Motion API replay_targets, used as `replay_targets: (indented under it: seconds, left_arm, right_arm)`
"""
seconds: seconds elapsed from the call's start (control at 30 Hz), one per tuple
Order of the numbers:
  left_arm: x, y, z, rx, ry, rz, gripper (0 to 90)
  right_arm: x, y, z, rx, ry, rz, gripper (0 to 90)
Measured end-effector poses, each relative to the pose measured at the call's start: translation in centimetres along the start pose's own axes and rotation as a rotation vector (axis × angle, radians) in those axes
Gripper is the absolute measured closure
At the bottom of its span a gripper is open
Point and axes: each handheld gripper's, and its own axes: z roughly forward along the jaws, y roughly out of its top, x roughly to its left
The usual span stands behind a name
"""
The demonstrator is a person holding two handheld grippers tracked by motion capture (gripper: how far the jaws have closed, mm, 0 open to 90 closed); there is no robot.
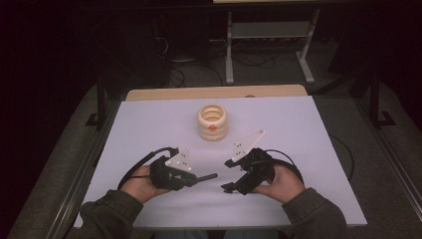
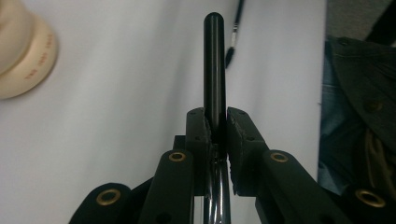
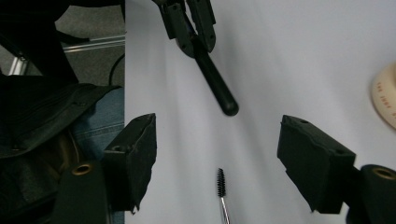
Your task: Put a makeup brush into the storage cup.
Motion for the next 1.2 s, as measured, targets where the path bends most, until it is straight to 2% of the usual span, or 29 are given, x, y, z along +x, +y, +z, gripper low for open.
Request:
replay_targets:
  seconds: [0.1,0.17,0.3,0.33,0.4,0.43,0.53,0.7,0.97,1.2]
  left_arm:
    - [-0.2,0.3,0.2,0.005,-0.016,0.034,79.6]
    - [-0.3,0.6,0.4,0.009,-0.026,0.043,79.6]
    - [-0.5,1.1,0.6,0.01,-0.034,0.067,79.5]
    - [-0.4,1.3,0.6,0.016,-0.039,0.084,79.6]
    - [-0.5,1.6,0.7,0.021,-0.043,0.095,79.6]
    - [-0.6,1.8,0.9,0.006,-0.042,0.086,79.6]
    - [-0.8,2.3,1.0,0.002,-0.053,0.096,79.6]
    - [-1.2,2.9,1.2,-0.005,-0.063,0.111,79.6]
    - [-1.7,3.9,1.5,0.021,-0.081,0.168,79.6]
    - [-2.0,4.5,1.8,0.021,-0.088,0.192,79.6]
  right_arm:
    - [0.0,0.1,0.6,0.023,0.023,-0.011,30.7]
    - [0.1,0.2,0.9,0.037,0.038,-0.01,32.0]
    - [0.3,0.2,1.2,0.051,0.051,-0.016,34.3]
    - [0.3,0.2,1.2,0.056,0.051,-0.016,35.1]
    - [0.3,0.1,1.0,0.055,0.052,-0.019,36.2]
    - [0.3,0.0,1.0,0.056,0.051,-0.017,36.9]
    - [0.3,-0.1,0.8,0.057,0.053,-0.02,39.2]
    - [0.5,-0.5,0.8,0.05,0.067,-0.035,45.7]
    - [0.7,-0.9,1.0,0.057,0.094,-0.05,60.6]
    - [0.8,-1.3,1.0,0.061,0.114,-0.057,71.0]
